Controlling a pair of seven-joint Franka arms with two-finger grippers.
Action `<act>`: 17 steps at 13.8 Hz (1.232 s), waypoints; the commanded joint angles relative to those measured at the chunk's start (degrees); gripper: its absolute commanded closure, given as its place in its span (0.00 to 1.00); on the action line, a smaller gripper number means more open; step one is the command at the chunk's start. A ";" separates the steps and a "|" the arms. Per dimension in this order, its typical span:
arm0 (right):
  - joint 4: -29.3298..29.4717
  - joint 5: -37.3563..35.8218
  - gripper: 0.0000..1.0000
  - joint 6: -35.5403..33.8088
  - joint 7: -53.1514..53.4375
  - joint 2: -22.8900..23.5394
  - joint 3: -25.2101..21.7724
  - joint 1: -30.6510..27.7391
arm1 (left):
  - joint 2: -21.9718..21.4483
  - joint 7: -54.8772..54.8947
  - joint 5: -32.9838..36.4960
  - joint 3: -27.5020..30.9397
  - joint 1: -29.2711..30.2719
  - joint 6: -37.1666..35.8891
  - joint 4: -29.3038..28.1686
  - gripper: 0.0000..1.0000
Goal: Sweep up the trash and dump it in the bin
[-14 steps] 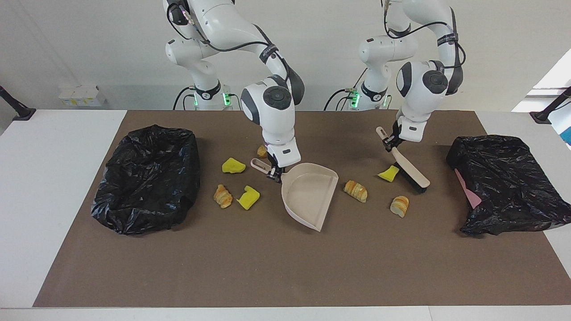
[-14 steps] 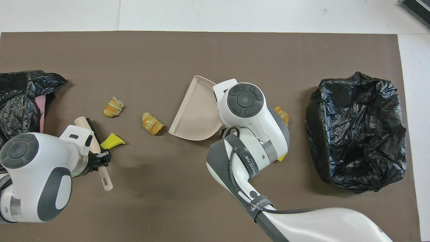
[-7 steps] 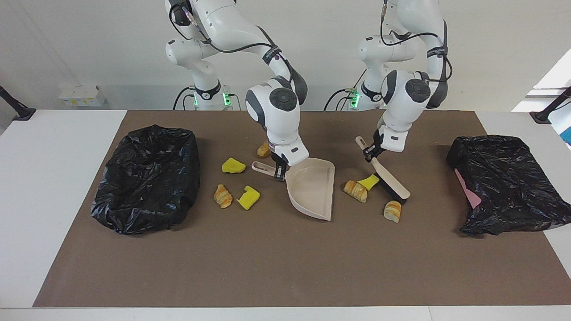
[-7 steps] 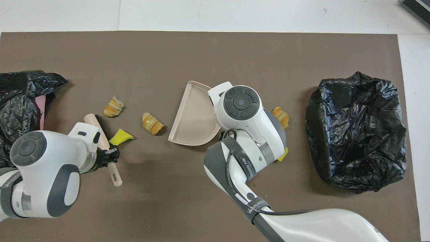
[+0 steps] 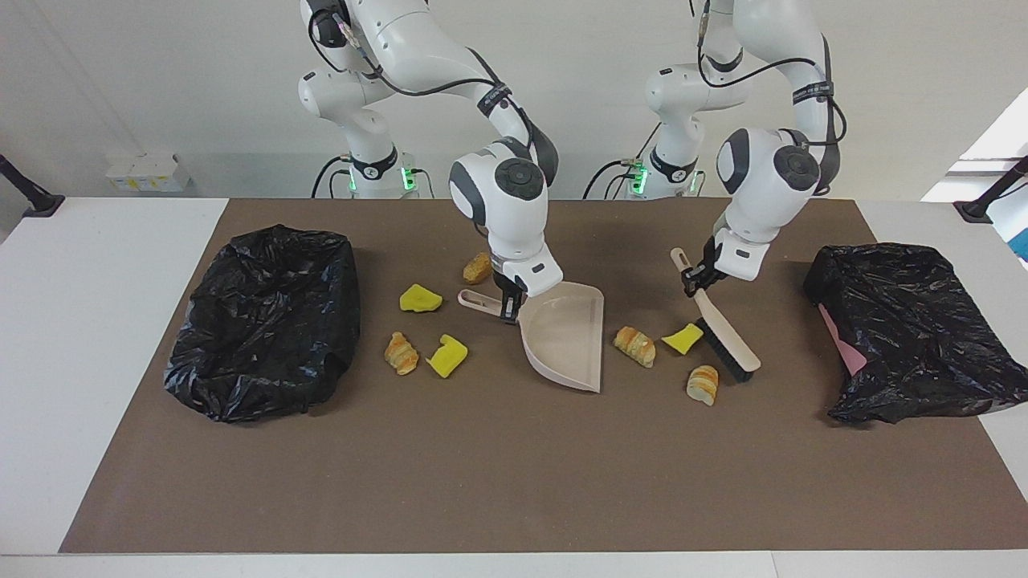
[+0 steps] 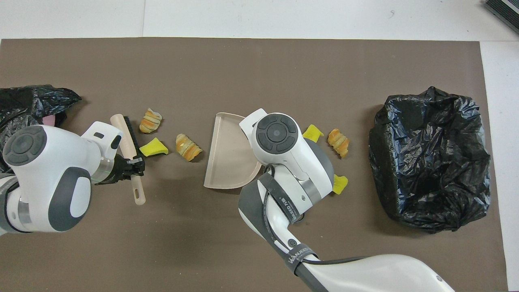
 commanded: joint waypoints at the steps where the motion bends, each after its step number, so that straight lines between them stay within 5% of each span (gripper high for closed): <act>1: -1.07 -0.99 1.00 0.18 -1.34 -0.99 0.15 0.52 | 1.20 2.14 4.15 -0.46 -0.18 0.00 0.80 1.00; 5: -1.07 -0.99 1.00 -0.17 -1.34 -1.08 0.15 0.61 | 7.51 2.23 7.93 -0.64 -3.68 0.46 5.52 1.00; 9: -1.07 -0.99 1.00 -0.35 -1.26 -1.08 0.24 0.61 | 7.54 4.07 9.44 -0.90 -10.88 0.01 5.64 1.00; 15: -1.07 -0.99 1.00 -0.35 -1.08 -1.08 0.24 0.61 | 6.66 28.89 8.48 -1.17 -17.41 -2.53 5.72 1.00; 17: -1.07 -0.99 1.00 -0.35 -1.08 -1.08 0.24 0.61 | 6.48 42.76 0.45 -0.91 -15.58 -3.85 6.07 1.00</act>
